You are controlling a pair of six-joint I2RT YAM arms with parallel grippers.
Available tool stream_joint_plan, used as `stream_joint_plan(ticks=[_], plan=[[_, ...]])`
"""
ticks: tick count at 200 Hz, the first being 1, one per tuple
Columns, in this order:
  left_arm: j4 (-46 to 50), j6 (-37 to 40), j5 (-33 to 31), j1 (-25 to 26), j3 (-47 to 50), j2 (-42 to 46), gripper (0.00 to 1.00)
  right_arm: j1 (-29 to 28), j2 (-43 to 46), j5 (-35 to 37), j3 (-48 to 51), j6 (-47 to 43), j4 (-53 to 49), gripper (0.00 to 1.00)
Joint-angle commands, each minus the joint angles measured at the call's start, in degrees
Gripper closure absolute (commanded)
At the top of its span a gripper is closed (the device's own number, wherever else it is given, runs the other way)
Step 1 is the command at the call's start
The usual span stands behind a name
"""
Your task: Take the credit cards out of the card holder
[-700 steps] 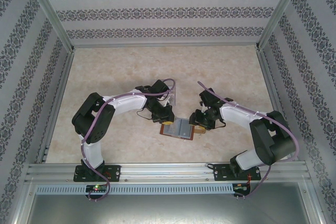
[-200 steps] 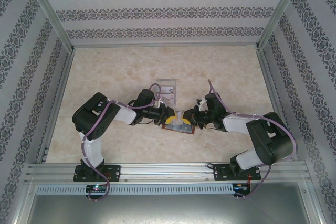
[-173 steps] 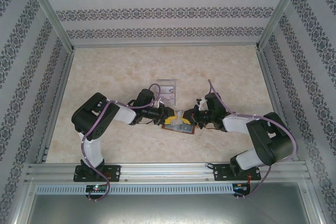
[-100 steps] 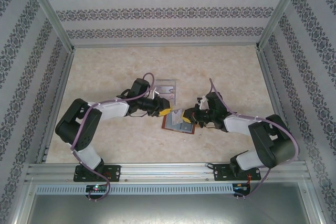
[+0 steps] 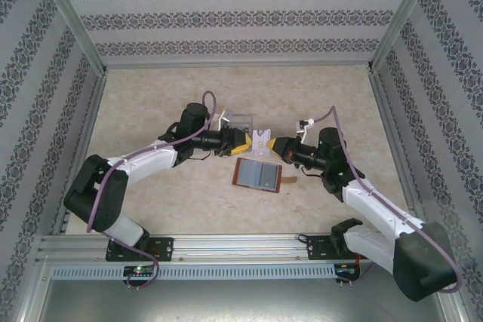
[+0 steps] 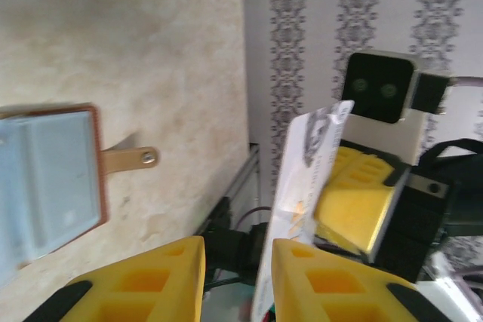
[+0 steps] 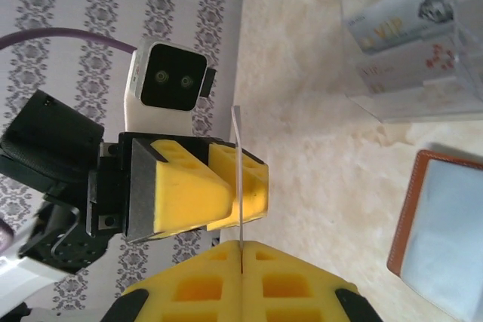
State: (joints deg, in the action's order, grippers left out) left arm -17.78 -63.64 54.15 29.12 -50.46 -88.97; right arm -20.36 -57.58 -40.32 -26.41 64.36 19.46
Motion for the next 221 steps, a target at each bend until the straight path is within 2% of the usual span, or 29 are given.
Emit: stream_joint_plan(ticks=[1, 24, 52, 78, 110, 145, 185, 221], plan=[[-19.71, -9.81, 4.39, -0.29, 1.29, 0.59, 0.71, 0.57, 1.58, 0.69, -1.86, 0.22, -0.17, 0.96], [-32.41, -17.58, 5.50, -0.15, 2.16, -1.57, 0.72, 0.58, 2.12, -0.34, -2.02, 1.24, 1.57, 0.96], [-39.34, -22.41, 5.88, -0.21, 2.62, -4.22, 0.75, 0.58, 3.73, -0.45, -2.06, 1.87, 2.47, 0.95], [-37.83, -21.33, 5.70, -0.21, 2.99, -4.51, 0.76, 0.82, 6.35, 1.33, -1.81, 1.68, 1.29, 0.95], [-28.11, -15.07, 5.28, -0.13, 2.19, -2.07, 0.75, 1.25, 9.31, 4.49, -1.80, 0.91, -2.49, 0.95], [-22.87, -11.26, 5.96, 0.50, 0.73, -0.31, 0.70, 1.28, 7.73, 2.43, -2.05, 3.02, 1.61, 0.95], [-29.99, -15.37, 6.47, 1.31, 0.65, -1.74, 0.70, 0.43, 6.70, 0.29, -3.02, 3.32, 3.03, 0.95], [-39.49, -21.29, 6.71, 1.83, 0.82, -4.31, 0.76, -0.53, 6.30, -0.37, -3.57, 2.97, 3.27, 0.95]])
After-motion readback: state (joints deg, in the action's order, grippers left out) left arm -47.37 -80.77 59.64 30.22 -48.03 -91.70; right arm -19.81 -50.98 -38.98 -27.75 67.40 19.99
